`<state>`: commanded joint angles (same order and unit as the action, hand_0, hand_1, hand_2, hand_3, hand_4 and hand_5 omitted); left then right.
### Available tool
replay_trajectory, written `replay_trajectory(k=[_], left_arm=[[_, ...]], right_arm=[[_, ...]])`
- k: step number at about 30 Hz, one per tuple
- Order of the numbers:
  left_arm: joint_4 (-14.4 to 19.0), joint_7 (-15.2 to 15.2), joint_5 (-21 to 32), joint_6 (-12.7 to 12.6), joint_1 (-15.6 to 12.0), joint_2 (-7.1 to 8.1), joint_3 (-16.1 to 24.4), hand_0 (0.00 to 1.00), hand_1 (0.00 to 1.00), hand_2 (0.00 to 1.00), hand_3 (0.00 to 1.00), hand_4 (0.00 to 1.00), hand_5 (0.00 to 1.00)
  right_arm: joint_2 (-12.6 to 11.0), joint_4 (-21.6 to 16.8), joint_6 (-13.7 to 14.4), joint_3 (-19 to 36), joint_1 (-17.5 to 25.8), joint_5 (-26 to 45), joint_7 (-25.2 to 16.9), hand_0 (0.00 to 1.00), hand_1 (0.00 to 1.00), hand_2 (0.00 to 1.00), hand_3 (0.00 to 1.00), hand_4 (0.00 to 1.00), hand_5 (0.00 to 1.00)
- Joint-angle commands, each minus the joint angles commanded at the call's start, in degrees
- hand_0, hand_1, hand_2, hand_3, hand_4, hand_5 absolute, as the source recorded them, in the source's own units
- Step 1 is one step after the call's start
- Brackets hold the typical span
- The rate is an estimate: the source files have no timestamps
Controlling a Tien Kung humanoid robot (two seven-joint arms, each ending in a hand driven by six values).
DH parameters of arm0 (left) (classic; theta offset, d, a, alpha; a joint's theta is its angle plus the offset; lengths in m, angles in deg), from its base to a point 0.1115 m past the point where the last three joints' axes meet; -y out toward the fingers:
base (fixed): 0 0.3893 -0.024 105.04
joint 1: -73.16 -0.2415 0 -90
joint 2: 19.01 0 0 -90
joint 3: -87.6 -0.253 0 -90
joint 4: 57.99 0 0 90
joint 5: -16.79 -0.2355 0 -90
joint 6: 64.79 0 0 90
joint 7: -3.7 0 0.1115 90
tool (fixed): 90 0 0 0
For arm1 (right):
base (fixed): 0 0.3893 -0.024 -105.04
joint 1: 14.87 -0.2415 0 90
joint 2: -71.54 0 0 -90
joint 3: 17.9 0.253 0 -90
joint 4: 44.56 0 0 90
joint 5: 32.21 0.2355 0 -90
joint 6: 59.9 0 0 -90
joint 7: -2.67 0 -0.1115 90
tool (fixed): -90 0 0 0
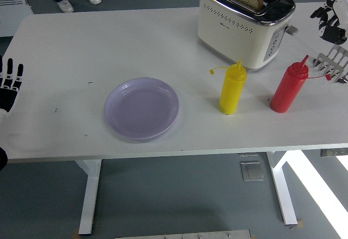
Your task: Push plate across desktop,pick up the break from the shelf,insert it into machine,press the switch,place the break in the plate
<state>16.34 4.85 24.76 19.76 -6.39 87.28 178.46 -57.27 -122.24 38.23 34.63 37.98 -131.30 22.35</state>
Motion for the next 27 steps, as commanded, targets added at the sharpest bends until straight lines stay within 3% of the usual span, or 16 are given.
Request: replay_trajectory(k=[14,27], left_arm=[[-0.46,-0.05,-0.01,0.01,-0.13,0.04,-0.47,0.754,0.688,0.645,0.659,0.698,0.827],[-0.5,-0.04,-0.03,0.02,0.11,0.19,-0.63,0.754,0.689,0.645,0.659,0.698,0.828]], right_arm=[[2.88,8.5,1.2,-9.29,-6.03,1.14,-2.38,0.531,0.468,0.65,0.563,0.048,0.002],[5.1,14.32,2.46,-13.58,-9.34,2.03,-4.04,0.53,0.468,0.65,0.564,0.051,0.002]])
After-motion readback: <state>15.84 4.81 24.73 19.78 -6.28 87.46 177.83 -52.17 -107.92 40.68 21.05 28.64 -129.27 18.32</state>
